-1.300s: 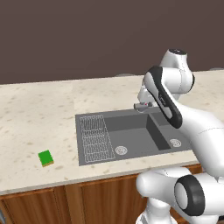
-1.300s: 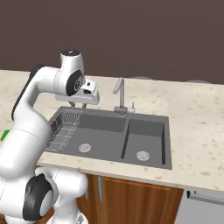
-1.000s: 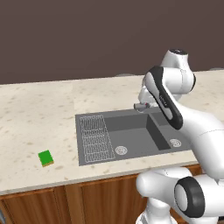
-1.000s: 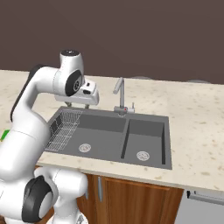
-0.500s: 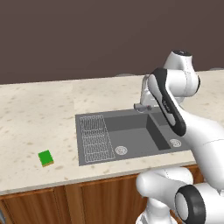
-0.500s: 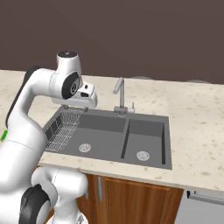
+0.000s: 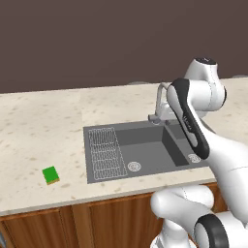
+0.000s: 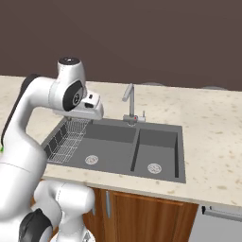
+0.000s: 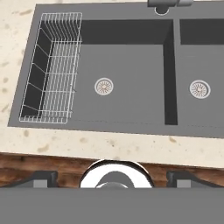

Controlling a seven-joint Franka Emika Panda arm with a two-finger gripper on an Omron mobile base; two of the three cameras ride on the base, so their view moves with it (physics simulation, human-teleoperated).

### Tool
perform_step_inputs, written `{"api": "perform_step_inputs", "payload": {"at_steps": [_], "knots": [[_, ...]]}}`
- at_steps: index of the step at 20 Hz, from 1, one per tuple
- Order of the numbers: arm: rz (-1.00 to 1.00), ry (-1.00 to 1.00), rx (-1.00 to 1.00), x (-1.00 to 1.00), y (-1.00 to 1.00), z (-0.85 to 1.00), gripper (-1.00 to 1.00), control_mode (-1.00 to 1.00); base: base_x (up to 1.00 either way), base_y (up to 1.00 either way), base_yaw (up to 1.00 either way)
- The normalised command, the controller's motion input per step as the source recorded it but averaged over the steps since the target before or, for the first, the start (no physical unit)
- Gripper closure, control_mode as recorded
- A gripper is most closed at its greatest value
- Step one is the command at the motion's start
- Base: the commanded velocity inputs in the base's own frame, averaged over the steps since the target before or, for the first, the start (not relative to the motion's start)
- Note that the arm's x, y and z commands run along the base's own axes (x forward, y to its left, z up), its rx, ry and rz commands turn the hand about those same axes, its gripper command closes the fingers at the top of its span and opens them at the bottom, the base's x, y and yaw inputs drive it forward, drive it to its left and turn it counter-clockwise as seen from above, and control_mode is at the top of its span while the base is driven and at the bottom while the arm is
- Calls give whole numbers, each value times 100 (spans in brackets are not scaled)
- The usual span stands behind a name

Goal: Soak the sponge with water for a few seconds and then drop it inside the sink.

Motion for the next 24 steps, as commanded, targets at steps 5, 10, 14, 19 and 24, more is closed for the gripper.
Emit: {"api": "perform_step_inputs", "payload": {"at_steps": [5,10,14,19,24], "knots": [[0,-9,0,-17,0,0,-100,-100,0,0,0],[0,-10,0,-20,-3,0,-100,-100,0,0,0],[0,-8,0,-16,-1,0,-100,-100,0,0,0],[0,-8,0,-13,-12,0,-100,-100,0,0,0],[0,-8,4,-3,-33,0,-100,-100,0,0,0]]}}
